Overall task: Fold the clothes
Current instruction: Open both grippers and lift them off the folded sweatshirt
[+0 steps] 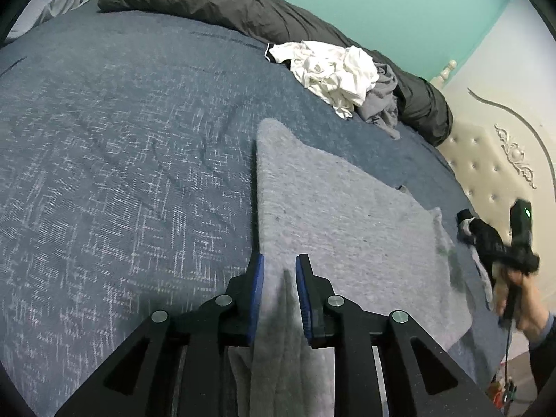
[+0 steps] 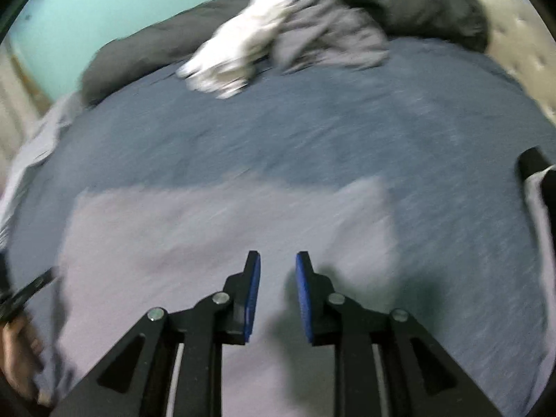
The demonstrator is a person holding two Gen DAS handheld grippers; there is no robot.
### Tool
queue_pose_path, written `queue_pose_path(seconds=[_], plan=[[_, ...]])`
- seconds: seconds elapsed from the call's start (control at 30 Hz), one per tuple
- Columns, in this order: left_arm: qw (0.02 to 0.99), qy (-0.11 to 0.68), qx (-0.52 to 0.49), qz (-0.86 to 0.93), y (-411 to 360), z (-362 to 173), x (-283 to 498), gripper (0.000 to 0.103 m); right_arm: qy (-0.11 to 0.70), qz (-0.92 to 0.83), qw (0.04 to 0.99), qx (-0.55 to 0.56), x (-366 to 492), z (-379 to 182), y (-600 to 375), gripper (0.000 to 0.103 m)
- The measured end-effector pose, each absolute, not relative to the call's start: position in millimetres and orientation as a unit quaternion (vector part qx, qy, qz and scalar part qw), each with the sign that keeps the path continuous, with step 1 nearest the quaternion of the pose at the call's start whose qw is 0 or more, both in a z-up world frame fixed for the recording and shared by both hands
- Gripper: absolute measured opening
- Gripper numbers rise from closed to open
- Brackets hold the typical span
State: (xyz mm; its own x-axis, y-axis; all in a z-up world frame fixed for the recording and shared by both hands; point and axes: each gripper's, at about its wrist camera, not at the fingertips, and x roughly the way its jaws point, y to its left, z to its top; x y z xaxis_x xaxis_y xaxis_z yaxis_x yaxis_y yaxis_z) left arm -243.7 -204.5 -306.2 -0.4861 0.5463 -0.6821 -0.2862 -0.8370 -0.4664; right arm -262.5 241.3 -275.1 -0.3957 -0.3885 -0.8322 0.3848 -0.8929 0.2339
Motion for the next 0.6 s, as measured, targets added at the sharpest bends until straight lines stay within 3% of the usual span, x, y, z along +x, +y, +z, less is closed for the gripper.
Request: queue_pose_path(seconds=[0.13, 0.27, 0.43, 0.6], plan=[[0.247, -0.155, -0.441, 0.849, -213, -302, -230, 0.022, 0.019, -0.817, 0.251, 0.518, -219, -287, 210, 0.02], [0.249, -0.153, -0.438, 0.85, -223, -299, -218, 0.033, 0.043, -0.801, 0.262, 0.536, -179, -301, 180, 0.02], [0.246, -0.167, -0.431, 0.852, -241, -296, -212, 0.033, 0.073, -0.779, 0.276, 0.558, -128, -317, 142, 0.02], [0.243, -0.177, -0.428, 0.853, -251, -296, -212, 0.043, 0.054, -0.785, 0.248, 0.565, -139, -336, 137, 0.02]])
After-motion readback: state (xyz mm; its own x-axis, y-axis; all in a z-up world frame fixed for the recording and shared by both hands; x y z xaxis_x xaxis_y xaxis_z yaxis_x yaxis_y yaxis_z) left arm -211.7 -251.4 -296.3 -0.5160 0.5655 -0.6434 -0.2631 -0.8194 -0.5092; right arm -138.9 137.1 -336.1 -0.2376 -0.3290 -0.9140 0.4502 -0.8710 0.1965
